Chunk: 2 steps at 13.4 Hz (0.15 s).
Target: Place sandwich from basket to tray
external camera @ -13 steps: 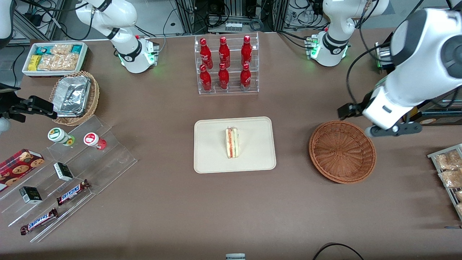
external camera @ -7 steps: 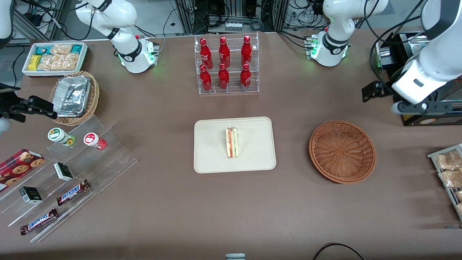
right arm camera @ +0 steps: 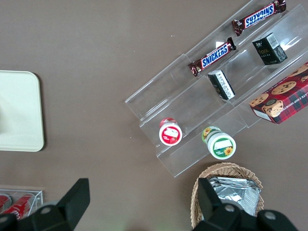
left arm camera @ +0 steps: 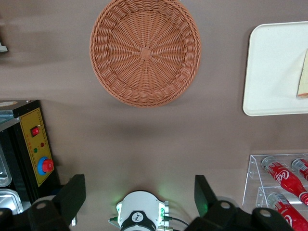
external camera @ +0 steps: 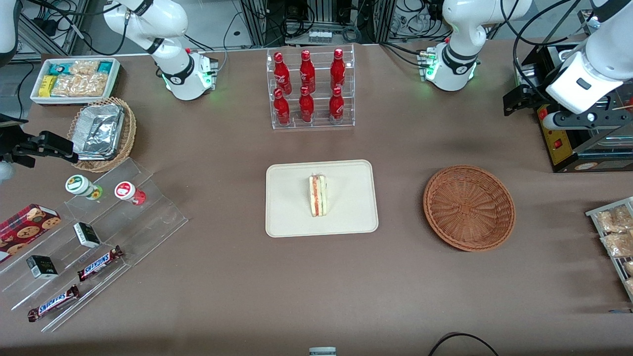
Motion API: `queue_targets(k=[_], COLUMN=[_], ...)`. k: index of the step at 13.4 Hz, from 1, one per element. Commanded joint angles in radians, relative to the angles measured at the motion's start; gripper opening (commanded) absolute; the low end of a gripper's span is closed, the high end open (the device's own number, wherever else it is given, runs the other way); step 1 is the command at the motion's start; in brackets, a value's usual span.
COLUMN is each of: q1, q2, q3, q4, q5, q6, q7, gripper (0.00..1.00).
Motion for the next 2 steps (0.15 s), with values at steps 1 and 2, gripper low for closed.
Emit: queue_targets(k=[1, 2], q1=[0.013, 0.013], q2=[-0.02, -0.02], q3=[0.005, 0.006], q4=[0.012, 0.029], q5=[-0.002, -0.001], q6=[-0.023, -0.054], q7=[0.033, 0.05], gripper=[1.0, 1.0])
